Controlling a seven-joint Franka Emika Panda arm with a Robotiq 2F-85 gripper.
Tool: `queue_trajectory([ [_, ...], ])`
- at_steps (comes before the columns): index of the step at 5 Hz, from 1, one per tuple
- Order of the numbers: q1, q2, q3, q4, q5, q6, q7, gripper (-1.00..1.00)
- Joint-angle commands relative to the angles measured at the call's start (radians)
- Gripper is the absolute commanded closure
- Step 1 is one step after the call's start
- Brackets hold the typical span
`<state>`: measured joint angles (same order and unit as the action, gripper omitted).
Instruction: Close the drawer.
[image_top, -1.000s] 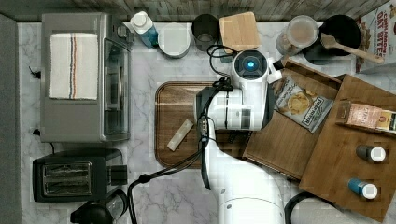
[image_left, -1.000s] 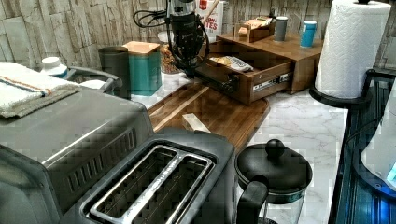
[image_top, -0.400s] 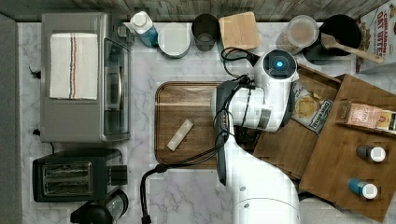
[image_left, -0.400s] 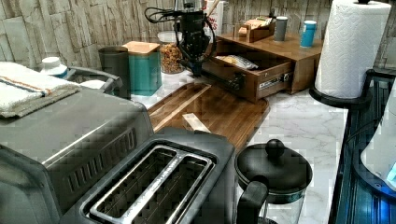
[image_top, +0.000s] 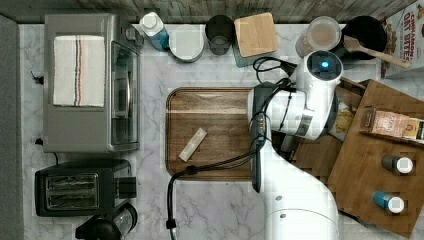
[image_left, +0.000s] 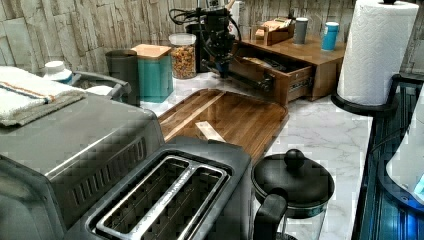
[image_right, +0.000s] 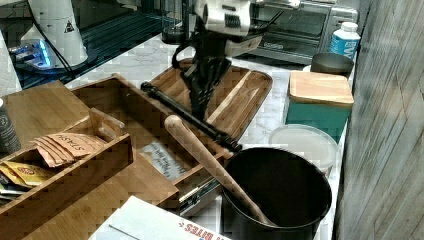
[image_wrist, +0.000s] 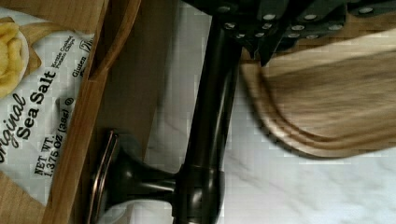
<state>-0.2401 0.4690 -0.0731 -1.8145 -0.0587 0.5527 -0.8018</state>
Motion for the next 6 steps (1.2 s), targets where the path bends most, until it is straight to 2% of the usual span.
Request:
queue_trajectory([
  [1, -0.166, -0.087, -0.269, 0.01, -0.103, 0.142, 0.025, 1.0],
  [2, -0.147, -0.171, -0.263, -0.109, -0.095, 0.189, 0.013, 1.0],
  [6, -0.141, -0.17, -0.27, -0.109, -0.092, 0.189, 0.011, 1.0],
])
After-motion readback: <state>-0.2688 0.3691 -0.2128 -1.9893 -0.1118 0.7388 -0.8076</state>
